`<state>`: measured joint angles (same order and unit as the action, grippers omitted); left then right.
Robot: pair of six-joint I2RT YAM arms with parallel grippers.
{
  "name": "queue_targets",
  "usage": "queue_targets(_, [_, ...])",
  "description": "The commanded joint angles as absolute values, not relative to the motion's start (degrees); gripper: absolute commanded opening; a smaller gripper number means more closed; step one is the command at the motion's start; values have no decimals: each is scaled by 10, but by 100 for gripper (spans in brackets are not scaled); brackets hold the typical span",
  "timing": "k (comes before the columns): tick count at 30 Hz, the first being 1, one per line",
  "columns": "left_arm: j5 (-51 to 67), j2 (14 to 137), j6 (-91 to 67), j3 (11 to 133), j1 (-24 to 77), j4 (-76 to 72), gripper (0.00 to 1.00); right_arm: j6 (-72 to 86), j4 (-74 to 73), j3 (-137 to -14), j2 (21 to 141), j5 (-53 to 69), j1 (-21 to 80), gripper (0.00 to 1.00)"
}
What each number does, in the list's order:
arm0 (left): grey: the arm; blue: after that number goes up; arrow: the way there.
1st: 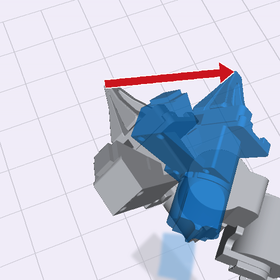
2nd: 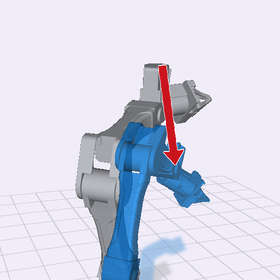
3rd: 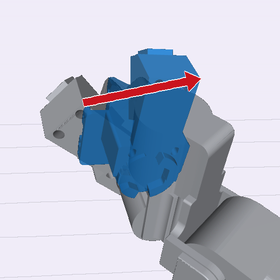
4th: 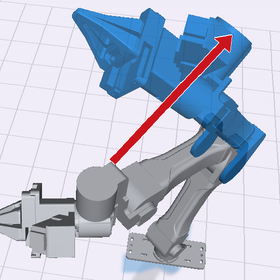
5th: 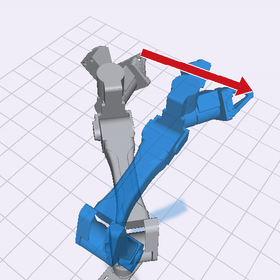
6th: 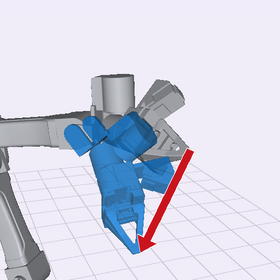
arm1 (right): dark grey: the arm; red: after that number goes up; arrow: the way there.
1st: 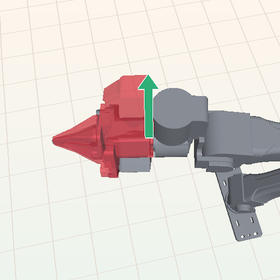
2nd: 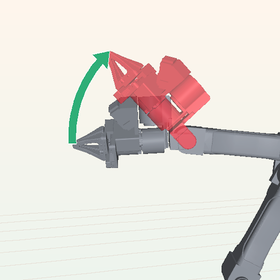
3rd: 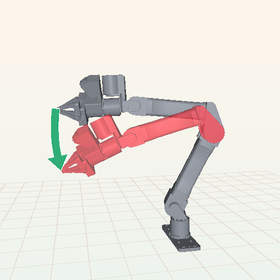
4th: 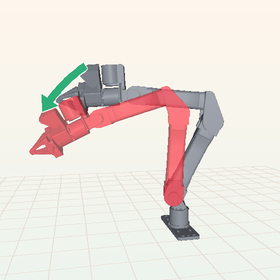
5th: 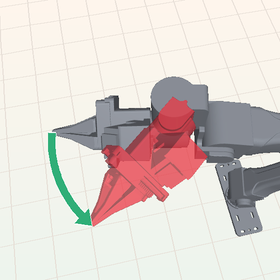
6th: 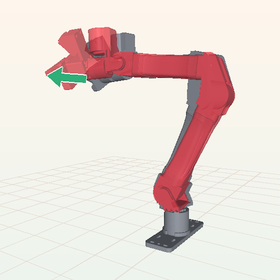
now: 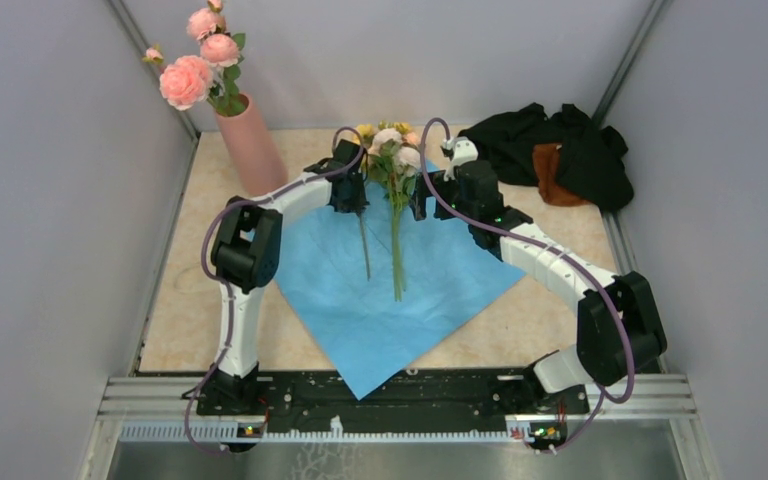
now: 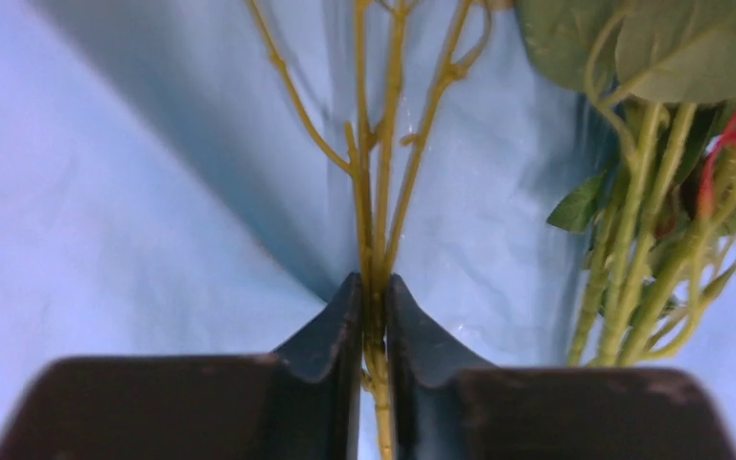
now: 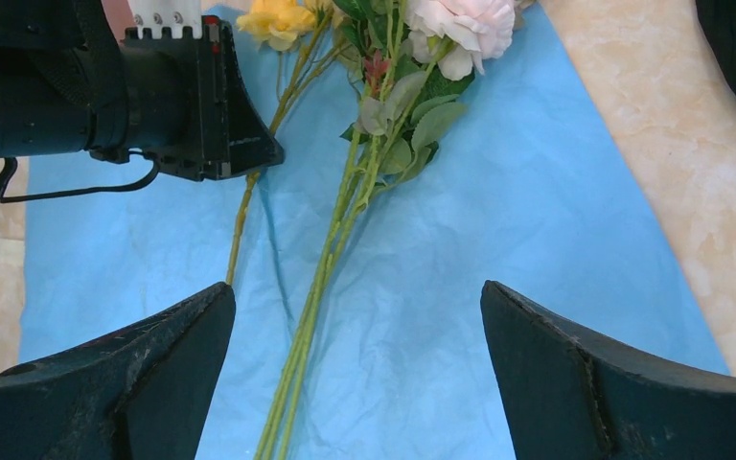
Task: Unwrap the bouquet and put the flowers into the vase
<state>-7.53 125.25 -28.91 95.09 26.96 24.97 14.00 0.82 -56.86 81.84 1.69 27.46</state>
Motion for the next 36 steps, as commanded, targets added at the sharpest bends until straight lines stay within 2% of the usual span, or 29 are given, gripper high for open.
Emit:
queue_targets(1, [-48, 1266, -285, 954, 269, 245, 0, 136, 38, -570, 800, 23, 266, 98])
queue_targets(10, [-52, 1129, -267, 892, 282, 178, 0, 138, 42, -570, 811, 29, 266, 98])
queue_targets(20, [-111, 973, -184, 914, 295, 145, 0, 139, 46, -567, 815, 31, 266, 98])
queue_targets(30, [-218, 885, -24, 924, 295, 37, 0, 137, 50, -564, 817, 29, 265, 98])
queue_targets(36, [-231, 891, 138, 863, 276, -141, 0, 137, 52, -564, 820, 32, 265, 98])
